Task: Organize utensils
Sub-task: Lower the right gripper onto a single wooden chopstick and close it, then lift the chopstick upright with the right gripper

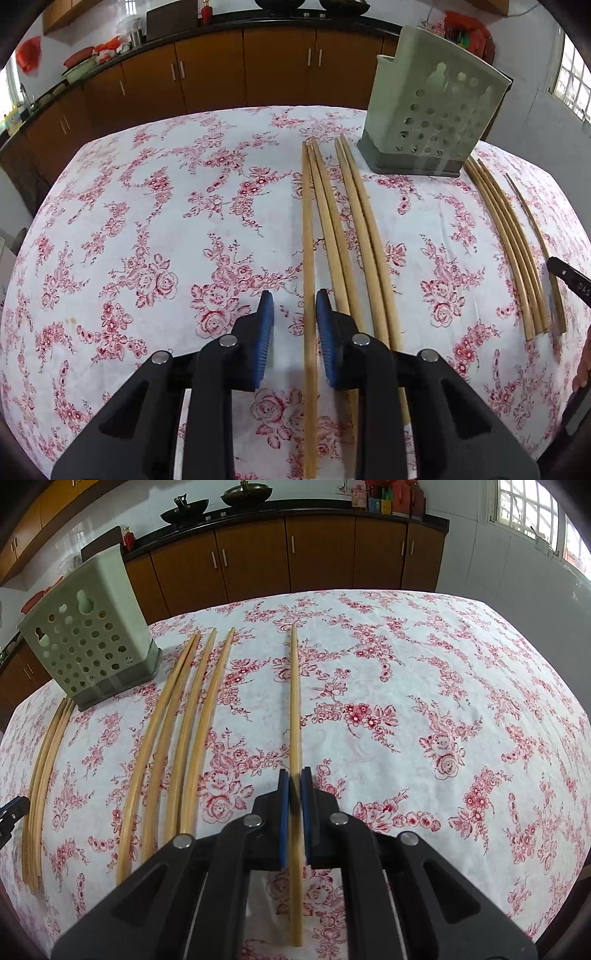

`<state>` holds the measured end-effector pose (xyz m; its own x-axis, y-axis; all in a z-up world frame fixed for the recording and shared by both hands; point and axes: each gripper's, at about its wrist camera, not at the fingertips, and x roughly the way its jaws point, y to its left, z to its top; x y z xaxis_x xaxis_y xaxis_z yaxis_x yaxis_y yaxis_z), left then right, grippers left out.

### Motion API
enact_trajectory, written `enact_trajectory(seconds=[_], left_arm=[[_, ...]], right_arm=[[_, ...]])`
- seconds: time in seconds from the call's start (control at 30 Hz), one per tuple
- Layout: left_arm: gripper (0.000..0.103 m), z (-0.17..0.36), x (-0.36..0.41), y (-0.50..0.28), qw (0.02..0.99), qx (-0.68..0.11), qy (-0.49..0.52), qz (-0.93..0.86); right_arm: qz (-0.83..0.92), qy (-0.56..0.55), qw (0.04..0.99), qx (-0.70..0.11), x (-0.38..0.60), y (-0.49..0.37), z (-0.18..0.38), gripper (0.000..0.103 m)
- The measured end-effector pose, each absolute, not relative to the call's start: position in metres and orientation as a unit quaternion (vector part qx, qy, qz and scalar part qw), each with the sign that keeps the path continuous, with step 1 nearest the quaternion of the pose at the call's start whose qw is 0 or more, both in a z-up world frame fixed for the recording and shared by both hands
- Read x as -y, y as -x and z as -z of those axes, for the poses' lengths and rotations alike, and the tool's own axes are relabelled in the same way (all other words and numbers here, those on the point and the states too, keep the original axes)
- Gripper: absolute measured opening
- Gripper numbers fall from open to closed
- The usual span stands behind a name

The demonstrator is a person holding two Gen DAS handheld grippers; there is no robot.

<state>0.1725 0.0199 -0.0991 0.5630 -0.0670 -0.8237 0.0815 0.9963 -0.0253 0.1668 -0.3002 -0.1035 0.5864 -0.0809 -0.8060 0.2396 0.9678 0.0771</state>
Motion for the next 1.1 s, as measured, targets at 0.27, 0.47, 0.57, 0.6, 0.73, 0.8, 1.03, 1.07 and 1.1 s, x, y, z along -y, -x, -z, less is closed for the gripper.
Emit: enact_trajectory(seconds=[0.27, 0.47, 0.57, 0.6, 0.73, 0.8, 1.03, 1.07, 1.1], left_arm=[[0.008, 0.101, -0.036, -0.209, 0.892, -0.452, -0.005, -0.017], [0.008, 0.101, -0.06, -0.228, 0.894, -0.448, 0.018, -0.018], [0.008, 0.101, -0.068, -0.22, 0.891, -0.452, 0.033, 0.002], [0.009, 0.101, -0.069, -0.216, 0.893, -0.449, 0.034, 0.007], [0.009, 0.102, -0.071, -0.2, 0.896, -0.443, 0.027, 0.018], [0.009, 0.102, -0.064, -0.19, 0.901, -0.434, 0.012, 0.018], [0.01, 0.102, -0.06, -0.186, 0.903, -0.429, 0.0, 0.012], [0.01, 0.103, -0.062, -0.186, 0.903, -0.43, 0.0, 0.013], [0.01, 0.102, -0.063, -0.187, 0.903, -0.43, 0.003, 0.014]], right_arm=[[0.082, -0.072, 0.892, -0.439, 0.303, -0.19, 0.104, 0.008], [0.103, -0.072, 0.893, -0.431, 0.318, -0.211, 0.105, 0.008], [0.101, -0.08, 0.891, -0.435, 0.322, -0.209, 0.105, 0.008], [0.1, -0.082, 0.891, -0.435, 0.322, -0.207, 0.105, 0.008], [0.096, -0.077, 0.893, -0.434, 0.32, -0.198, 0.106, 0.008], [0.093, -0.076, 0.894, -0.432, 0.32, -0.194, 0.107, 0.008], [0.092, -0.074, 0.897, -0.425, 0.319, -0.186, 0.109, 0.009], [0.093, -0.073, 0.897, -0.425, 0.318, -0.185, 0.109, 0.009], [0.093, -0.072, 0.898, -0.425, 0.318, -0.183, 0.109, 0.009]])
